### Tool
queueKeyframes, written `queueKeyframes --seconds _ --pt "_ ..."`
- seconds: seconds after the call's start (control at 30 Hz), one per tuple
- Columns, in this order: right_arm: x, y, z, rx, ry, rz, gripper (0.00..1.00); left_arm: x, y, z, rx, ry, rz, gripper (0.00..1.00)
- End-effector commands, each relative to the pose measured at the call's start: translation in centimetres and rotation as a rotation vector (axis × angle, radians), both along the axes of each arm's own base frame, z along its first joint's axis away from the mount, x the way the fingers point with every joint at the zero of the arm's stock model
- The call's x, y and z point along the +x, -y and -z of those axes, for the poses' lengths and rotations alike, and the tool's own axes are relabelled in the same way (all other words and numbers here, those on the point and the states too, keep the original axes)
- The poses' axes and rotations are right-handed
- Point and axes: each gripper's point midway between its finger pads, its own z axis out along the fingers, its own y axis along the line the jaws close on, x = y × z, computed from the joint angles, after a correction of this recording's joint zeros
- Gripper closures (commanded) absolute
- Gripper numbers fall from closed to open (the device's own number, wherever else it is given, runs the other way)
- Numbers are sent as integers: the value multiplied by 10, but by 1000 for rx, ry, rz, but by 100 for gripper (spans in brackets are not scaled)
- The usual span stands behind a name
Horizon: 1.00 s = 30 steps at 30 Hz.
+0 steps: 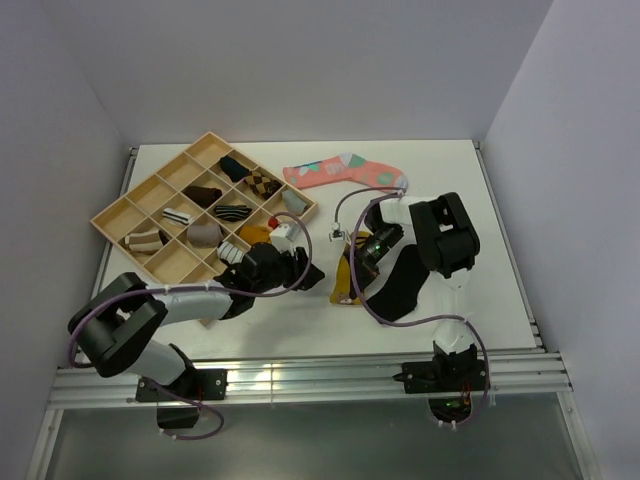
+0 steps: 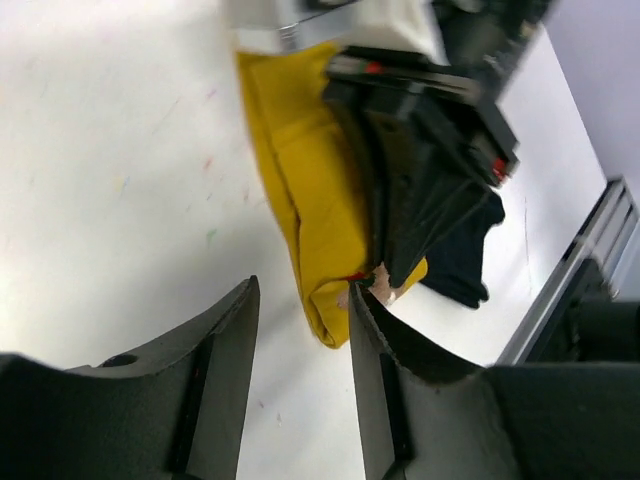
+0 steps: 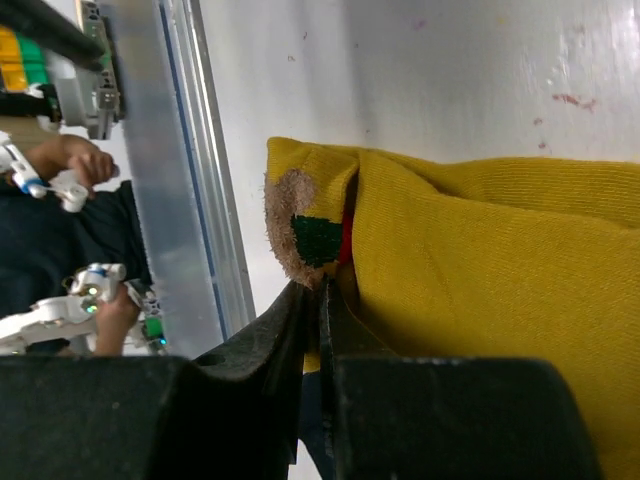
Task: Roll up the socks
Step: Roll the sock at the center of the board.
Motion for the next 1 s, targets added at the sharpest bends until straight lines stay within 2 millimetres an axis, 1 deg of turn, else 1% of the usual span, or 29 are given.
queueKeyframes --seconds 0.0,0.03,0.07,0.1,0.17,0.2,0.33,0.43,0.63,0.8,0.87,0.97 --pt "2 3 -7 -8 -36 11 92 -2 22 -23 -15 240 196 55" --pt "3 3 -6 -18 -47 20 93 -3 26 -23 -15 261 227 52" --pt "3 3 -5 -19 -48 17 93 -10 31 -17 -16 249 286 52" --pt "3 4 -5 -20 -54 18 93 -11 37 -19 -26 258 322 51" --pt "5 5 -3 -28 -60 28 93 -14 48 -14 -27 258 390 49" --pt "5 6 -3 -32 -65 31 93 -23 52 -13 -45 251 447 50" --pt "8 8 1 -45 -84 46 93 -31 65 -11 -59 247 501 49" --pt "9 9 3 -47 -90 52 94 -34 74 -4 -50 236 514 49" --pt "11 9 6 -53 -98 62 94 -35 78 5 -57 225 528 48" --pt "13 10 7 -55 -97 67 94 -32 78 14 -29 228 516 47" --pt "13 11 7 -55 -95 70 94 -31 80 14 -33 228 516 47" --pt "14 11 7 -56 -96 73 94 -30 81 21 -26 215 513 48"
